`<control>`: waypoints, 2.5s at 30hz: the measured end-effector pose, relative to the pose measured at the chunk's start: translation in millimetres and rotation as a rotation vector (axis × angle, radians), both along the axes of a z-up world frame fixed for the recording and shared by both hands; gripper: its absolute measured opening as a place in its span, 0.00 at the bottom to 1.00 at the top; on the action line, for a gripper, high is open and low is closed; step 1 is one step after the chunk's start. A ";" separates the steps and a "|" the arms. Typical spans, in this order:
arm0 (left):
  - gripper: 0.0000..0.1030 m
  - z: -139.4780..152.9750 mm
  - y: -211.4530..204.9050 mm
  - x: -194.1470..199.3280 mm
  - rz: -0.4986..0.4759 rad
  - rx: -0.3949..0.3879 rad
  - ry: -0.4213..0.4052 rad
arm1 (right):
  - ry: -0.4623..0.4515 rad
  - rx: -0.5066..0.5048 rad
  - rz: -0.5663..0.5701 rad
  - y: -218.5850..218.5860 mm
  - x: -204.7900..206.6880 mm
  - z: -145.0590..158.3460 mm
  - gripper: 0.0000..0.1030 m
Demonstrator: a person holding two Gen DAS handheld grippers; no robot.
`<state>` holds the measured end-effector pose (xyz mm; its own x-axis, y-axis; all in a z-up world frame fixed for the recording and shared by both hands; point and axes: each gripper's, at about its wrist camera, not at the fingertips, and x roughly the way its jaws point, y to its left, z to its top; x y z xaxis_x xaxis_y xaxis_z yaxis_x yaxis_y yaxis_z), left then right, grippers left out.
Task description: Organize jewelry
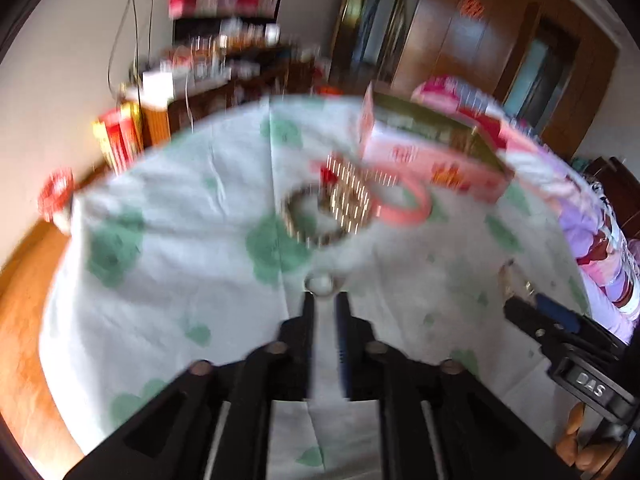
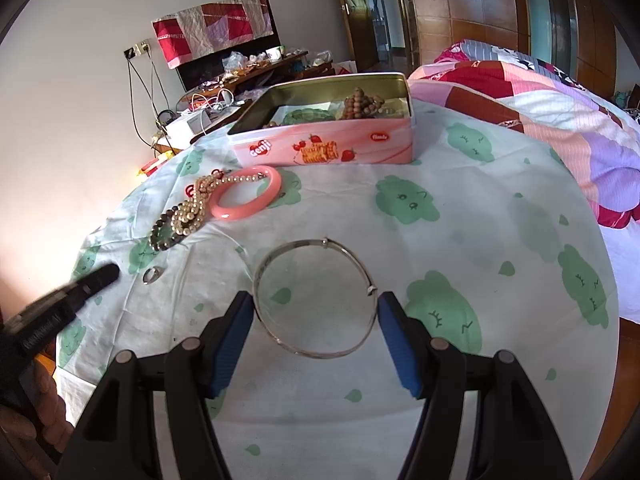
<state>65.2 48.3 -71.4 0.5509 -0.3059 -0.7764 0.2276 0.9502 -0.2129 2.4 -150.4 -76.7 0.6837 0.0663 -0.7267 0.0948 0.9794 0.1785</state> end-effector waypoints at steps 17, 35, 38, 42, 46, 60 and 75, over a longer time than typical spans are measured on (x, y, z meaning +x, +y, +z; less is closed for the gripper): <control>0.23 -8.0 -25.8 9.8 -0.022 0.203 -0.039 | 0.023 0.021 -0.002 -2.2 2.7 -4.1 0.65; 0.00 4.6 -10.7 -0.3 -0.024 0.055 -0.094 | -0.027 -0.003 -0.032 -3.6 -4.2 4.6 0.65; 0.00 9.5 1.4 -9.4 -0.023 -0.024 -0.114 | -0.040 -0.002 -0.041 -5.2 -5.8 6.4 0.65; 0.00 9.9 4.5 -17.7 -0.027 -0.042 -0.117 | -0.041 -0.007 -0.044 -5.1 -5.7 6.9 0.65; 0.00 6.2 3.2 -14.7 -0.017 -0.024 -0.099 | -0.041 -0.014 -0.043 -4.2 -5.5 7.0 0.65; 0.20 -6.1 -28.1 24.6 -0.047 0.124 -0.018 | -0.022 0.020 -0.044 -9.2 -3.9 4.1 0.65; 0.28 -5.5 -29.9 30.7 -0.005 0.113 -0.020 | 0.001 0.047 -0.036 -10.8 -0.4 -0.1 0.65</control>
<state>96.0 18.4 -76.9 0.5651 -0.2200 -0.7952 0.2357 0.9667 -0.0999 2.0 -161.2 -76.8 0.6852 0.0754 -0.7244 0.1301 0.9660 0.2236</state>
